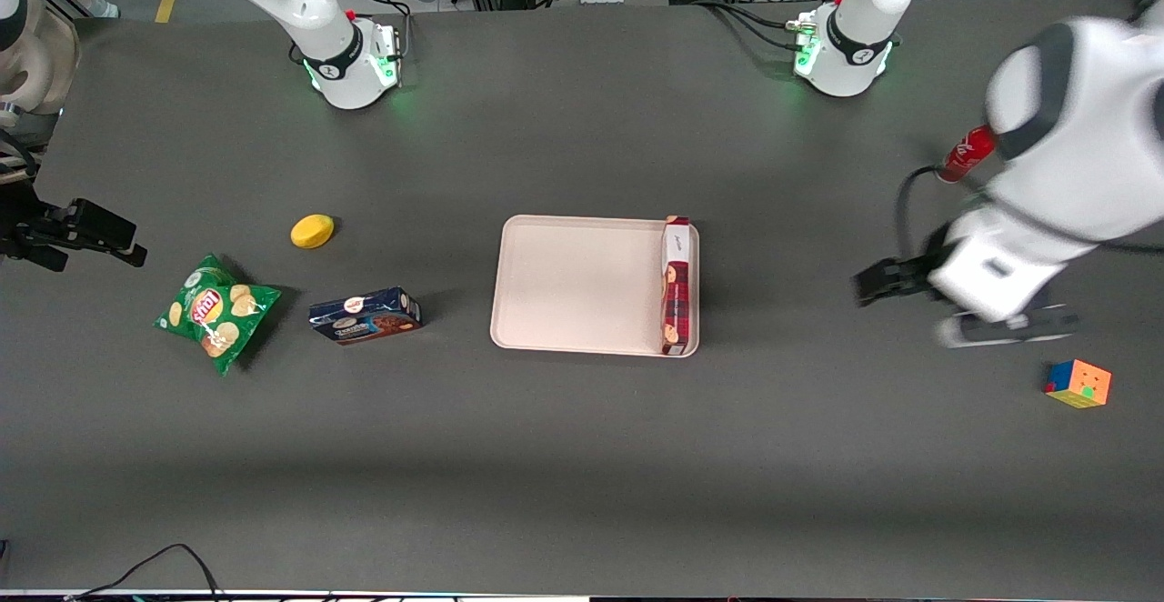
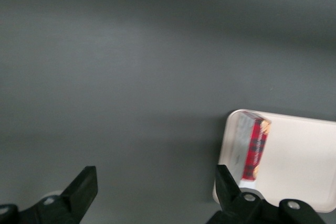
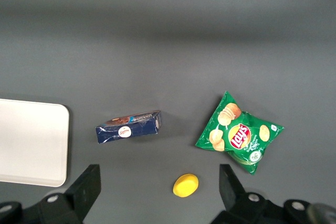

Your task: Place red cookie box on tray

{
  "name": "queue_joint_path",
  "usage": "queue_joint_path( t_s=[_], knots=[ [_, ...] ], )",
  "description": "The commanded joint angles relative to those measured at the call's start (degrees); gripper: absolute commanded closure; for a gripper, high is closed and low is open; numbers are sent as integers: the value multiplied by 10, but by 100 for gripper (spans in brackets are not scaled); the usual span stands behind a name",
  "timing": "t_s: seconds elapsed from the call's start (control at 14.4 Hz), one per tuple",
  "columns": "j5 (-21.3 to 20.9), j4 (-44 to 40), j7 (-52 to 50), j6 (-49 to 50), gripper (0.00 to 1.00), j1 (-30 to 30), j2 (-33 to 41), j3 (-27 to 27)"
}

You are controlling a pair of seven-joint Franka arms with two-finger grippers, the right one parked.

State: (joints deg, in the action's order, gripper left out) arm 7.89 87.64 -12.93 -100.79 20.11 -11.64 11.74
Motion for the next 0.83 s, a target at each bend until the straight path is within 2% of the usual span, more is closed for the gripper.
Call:
queue_joint_path(
  t_s=[0.0, 0.21, 0.55, 0.76],
  knots=[
    [-16, 3, 106, 63, 0, -66, 59, -8],
    [-99, 4, 111, 93, 0, -69, 94, -8],
    [-128, 10, 115, 102, 0, -65, 110, -9],
    [-129, 12, 117, 97, 0, -61, 110, -11]
  ],
)
